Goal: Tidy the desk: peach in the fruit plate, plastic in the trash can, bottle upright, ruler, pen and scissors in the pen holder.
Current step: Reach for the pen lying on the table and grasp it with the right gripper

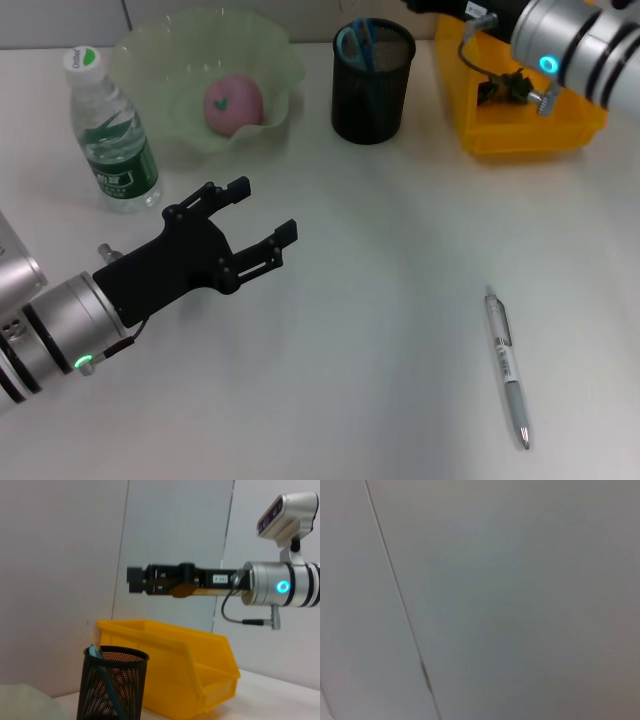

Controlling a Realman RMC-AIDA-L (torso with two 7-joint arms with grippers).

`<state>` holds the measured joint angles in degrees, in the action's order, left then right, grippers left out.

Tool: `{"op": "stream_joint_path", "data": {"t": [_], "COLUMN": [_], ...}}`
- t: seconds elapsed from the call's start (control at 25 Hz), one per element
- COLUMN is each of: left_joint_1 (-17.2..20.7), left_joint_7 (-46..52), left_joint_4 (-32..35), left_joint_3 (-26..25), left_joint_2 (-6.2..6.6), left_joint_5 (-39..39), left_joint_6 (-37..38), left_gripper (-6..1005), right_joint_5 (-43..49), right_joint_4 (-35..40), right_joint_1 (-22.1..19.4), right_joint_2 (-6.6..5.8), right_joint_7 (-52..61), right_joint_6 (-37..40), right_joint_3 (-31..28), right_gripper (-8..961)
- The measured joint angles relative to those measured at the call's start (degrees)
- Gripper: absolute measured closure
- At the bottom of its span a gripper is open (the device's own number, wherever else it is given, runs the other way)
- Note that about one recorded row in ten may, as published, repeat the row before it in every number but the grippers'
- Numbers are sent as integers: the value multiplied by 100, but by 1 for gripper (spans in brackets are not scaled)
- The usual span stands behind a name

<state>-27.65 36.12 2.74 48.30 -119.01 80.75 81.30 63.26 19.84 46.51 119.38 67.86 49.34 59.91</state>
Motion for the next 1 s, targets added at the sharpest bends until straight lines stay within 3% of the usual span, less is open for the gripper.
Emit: {"op": "stream_joint_path", "data": {"t": [0.12, 0.16, 0.2, 0.32, 0.36, 0.48, 0.56, 0.64, 0.72, 1.0], "left_joint_1": [32, 65, 65, 123, 145, 194, 205, 212, 213, 200], "left_joint_7": [1, 18, 18, 172, 277, 483, 544, 686, 774, 914], "left_joint_4": [143, 350, 350, 700, 860, 1149, 1224, 1379, 1464, 1587], "left_joint_3": [105, 299, 299, 685, 843, 1063, 1092, 1103, 1104, 1060], "left_joint_2": [35, 50, 50, 65, 67, 83, 86, 99, 104, 115], "left_joint_5": [86, 206, 206, 417, 525, 762, 856, 1078, 1203, 1409], "left_joint_6": [31, 69, 69, 196, 299, 533, 597, 734, 804, 832], "left_gripper": [167, 167, 167, 167, 167, 167, 167, 167, 167, 167], "right_joint_5": [51, 326, 326, 1112, 1810, 2553, 3711, 3981, 4900, 6319], "right_joint_4": [468, 931, 931, 1563, 1964, 2320, 2726, 2796, 3030, 3473], "right_joint_1": [-391, -705, -705, -1006, -1126, -1196, -1149, -1114, -940, -566], "right_joint_2": [-42, -113, -113, -202, -228, -246, -293, -305, -361, -384], "right_joint_7": [702, 1505, 1505, 2646, 3400, 4103, 5051, 5275, 6124, 7243], "right_joint_6": [463, 832, 832, 1363, 1781, 2225, 2945, 3128, 3792, 4641], "right_joint_3": [179, 380, 380, 448, 407, 317, 107, 68, -37, -90], "right_gripper": [236, 230, 230, 231, 231, 232, 232, 232, 233, 234]}}
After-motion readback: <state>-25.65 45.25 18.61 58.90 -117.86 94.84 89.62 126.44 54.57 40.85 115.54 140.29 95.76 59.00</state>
